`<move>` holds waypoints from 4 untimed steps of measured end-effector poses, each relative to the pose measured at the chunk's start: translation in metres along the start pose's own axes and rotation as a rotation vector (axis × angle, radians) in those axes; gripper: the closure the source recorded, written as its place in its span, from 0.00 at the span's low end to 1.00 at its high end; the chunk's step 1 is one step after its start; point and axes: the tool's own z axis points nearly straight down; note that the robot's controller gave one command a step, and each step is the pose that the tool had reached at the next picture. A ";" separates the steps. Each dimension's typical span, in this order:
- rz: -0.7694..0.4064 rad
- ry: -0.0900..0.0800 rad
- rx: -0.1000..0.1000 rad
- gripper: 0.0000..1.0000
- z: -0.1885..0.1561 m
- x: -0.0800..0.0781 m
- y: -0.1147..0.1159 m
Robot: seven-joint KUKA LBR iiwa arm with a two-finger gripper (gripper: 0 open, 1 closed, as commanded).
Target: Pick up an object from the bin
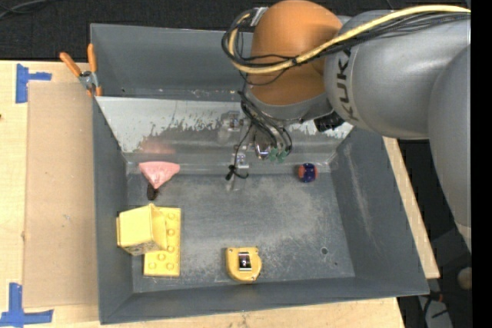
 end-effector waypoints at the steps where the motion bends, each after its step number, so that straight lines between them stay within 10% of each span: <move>1: 0.001 -0.005 0.000 0.00 -0.004 -0.001 0.000; 2: 0.017 -0.004 -0.001 1.00 0.007 0.003 0.002; 4: -0.203 0.001 -0.001 1.00 -0.024 0.011 -0.001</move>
Offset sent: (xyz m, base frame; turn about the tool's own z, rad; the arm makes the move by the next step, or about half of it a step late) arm -0.0032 0.0021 -0.0065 0.0183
